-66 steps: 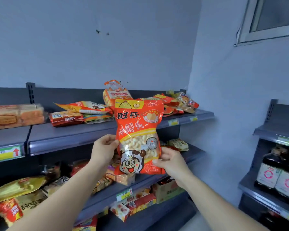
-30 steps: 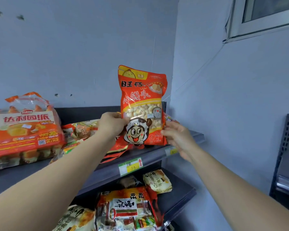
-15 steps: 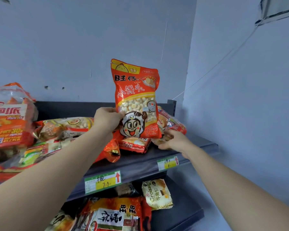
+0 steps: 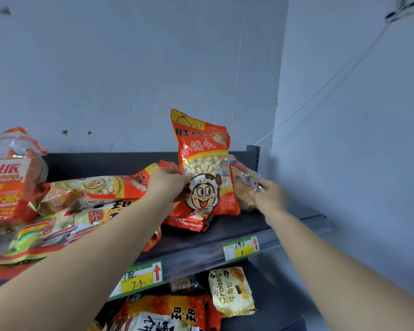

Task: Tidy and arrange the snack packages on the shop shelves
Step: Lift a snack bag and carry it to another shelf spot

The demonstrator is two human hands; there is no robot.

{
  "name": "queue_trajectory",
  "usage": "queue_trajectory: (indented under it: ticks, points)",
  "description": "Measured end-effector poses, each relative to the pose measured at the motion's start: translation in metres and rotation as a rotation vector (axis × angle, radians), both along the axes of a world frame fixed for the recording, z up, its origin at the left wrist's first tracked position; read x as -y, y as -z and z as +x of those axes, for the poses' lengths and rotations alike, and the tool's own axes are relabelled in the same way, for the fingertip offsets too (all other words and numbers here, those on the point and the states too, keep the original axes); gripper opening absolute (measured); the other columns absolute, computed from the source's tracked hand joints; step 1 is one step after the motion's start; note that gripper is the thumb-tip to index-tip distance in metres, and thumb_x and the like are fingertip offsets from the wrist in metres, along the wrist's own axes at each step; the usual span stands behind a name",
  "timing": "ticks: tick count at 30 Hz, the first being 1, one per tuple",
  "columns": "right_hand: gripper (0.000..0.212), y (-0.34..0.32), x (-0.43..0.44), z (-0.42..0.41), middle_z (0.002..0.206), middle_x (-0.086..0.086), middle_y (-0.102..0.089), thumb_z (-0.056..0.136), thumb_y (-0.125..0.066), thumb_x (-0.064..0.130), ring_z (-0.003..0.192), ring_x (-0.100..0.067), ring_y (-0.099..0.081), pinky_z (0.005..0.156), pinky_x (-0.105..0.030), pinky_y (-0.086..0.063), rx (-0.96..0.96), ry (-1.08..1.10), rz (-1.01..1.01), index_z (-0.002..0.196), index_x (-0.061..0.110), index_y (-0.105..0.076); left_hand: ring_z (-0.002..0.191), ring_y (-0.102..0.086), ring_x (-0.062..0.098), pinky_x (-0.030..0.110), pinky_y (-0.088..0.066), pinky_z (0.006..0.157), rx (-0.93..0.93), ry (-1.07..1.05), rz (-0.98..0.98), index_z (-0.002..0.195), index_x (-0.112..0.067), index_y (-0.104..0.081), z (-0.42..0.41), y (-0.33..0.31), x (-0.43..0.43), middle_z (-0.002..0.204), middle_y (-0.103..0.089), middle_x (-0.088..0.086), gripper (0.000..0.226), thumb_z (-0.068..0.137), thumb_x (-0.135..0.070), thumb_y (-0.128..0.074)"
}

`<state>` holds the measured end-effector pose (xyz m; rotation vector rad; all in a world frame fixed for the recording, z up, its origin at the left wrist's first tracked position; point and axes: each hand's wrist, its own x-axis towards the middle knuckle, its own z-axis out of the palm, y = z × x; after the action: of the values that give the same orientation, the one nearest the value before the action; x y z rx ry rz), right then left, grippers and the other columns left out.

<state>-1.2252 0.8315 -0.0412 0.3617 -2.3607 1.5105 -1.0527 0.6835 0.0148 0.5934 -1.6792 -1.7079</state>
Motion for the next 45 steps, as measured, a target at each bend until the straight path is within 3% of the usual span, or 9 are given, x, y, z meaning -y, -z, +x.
queue_trajectory:
  ticks: [5, 7, 11, 17, 23, 29, 33, 39, 45]
  points:
    - [0.02, -0.013, -0.004, -0.005, 0.087, -0.003, -0.068, 0.087, -0.067, 0.011, 0.077, -0.021, -0.066, 0.072, -0.037, -0.06, 0.232, -0.06, -0.539, 0.107, 0.008, -0.07, 0.071, -0.062, 0.026, 0.033, -0.055, 0.057, 0.032, 0.037, 0.007, 0.073, -0.014, -0.05, -0.018, 0.008, -0.012, 0.084, -0.061, 0.01, 0.024, 0.09, -0.006, -0.065]
    - [0.022, -0.018, -0.005, -0.005, 0.092, -0.004, -0.068, 0.088, -0.067, 0.01, 0.074, -0.017, -0.065, 0.067, -0.032, -0.059, 0.238, -0.09, -0.671, 0.11, 0.008, -0.068, 0.076, -0.062, 0.028, 0.035, -0.056, 0.061, 0.047, 0.049, 0.03, 0.072, -0.014, -0.048, -0.025, 0.013, -0.017, 0.085, -0.06, 0.011, 0.026, 0.091, -0.005, -0.064]
    - [0.025, -0.022, -0.009, -0.006, 0.101, -0.007, -0.068, 0.088, -0.068, 0.01, 0.073, -0.016, -0.066, 0.061, -0.028, -0.059, 0.236, -0.1, -0.781, 0.112, 0.008, -0.067, 0.07, -0.064, 0.028, 0.035, -0.059, 0.056, 0.087, 0.057, 0.078, 0.088, -0.005, -0.053, -0.04, 0.02, -0.022, 0.095, -0.062, 0.014, 0.009, 0.092, -0.003, -0.062]
    - [0.018, -0.029, -0.01, -0.002, 0.091, 0.0, -0.066, 0.088, -0.068, 0.008, 0.074, -0.018, -0.068, 0.064, -0.033, -0.06, 0.165, -0.104, -0.911, 0.103, 0.016, -0.065, 0.074, -0.061, 0.028, 0.042, -0.06, 0.059, 0.095, -0.007, 0.065, 0.08, -0.007, -0.053, -0.062, 0.028, -0.024, 0.09, -0.057, 0.01, 0.016, 0.094, 0.0, -0.056]
    - [0.029, -0.036, -0.009, -0.002, 0.105, -0.01, -0.068, 0.088, -0.066, 0.002, 0.073, -0.017, -0.068, 0.063, -0.032, -0.06, 0.169, -0.232, -0.912, 0.117, 0.006, -0.065, 0.08, -0.067, 0.034, 0.046, -0.06, 0.07, 0.183, -0.123, -0.102, 0.087, -0.008, -0.057, -0.081, 0.042, -0.019, 0.096, -0.063, 0.014, 0.004, 0.09, -0.008, -0.056]
    - [0.038, -0.022, -0.012, -0.003, 0.12, -0.011, -0.063, 0.089, -0.064, 0.001, 0.083, -0.017, -0.068, 0.06, -0.027, -0.06, 0.233, -0.246, -0.895, 0.127, 0.007, -0.059, 0.079, -0.07, 0.035, 0.046, -0.06, 0.071, 0.196, -0.032, -0.123, 0.089, -0.009, -0.055, -0.073, 0.042, -0.024, 0.086, -0.058, 0.007, 0.008, 0.09, -0.003, -0.059]
    - [0.039, -0.022, -0.014, 0.006, 0.12, -0.01, -0.063, 0.089, -0.062, -0.001, 0.085, -0.018, -0.067, 0.065, -0.029, -0.06, 0.25, -0.259, -0.898, 0.127, 0.008, -0.059, 0.092, -0.066, 0.036, 0.045, -0.059, 0.077, 0.221, -0.009, -0.143, 0.108, -0.011, -0.051, -0.069, 0.045, -0.024, 0.105, -0.058, 0.012, 0.034, 0.082, 0.007, -0.064]
    - [0.038, -0.024, -0.023, 0.038, 0.107, -0.006, -0.066, 0.091, -0.058, -0.004, 0.086, -0.02, -0.068, 0.08, -0.039, -0.059, 0.305, -0.347, -0.915, 0.125, 0.011, -0.059, 0.101, -0.062, 0.034, 0.045, -0.056, 0.087, 0.191, -0.005, -0.257, 0.123, -0.007, -0.05, -0.043, 0.043, -0.036, 0.112, -0.057, 0.011, 0.045, 0.083, -0.003, -0.07]
    - [0.029, -0.016, -0.037, 0.081, 0.102, 0.001, -0.068, 0.093, -0.054, 0.0, 0.083, -0.016, -0.069, 0.061, -0.03, -0.055, 0.371, -0.595, -0.807, 0.113, 0.021, -0.058, 0.094, -0.065, 0.029, 0.044, -0.059, 0.078, 0.079, 0.105, -0.204, 0.126, -0.011, -0.053, 0.004, 0.049, -0.059, 0.117, -0.057, 0.009, 0.042, 0.087, -0.002, -0.066]
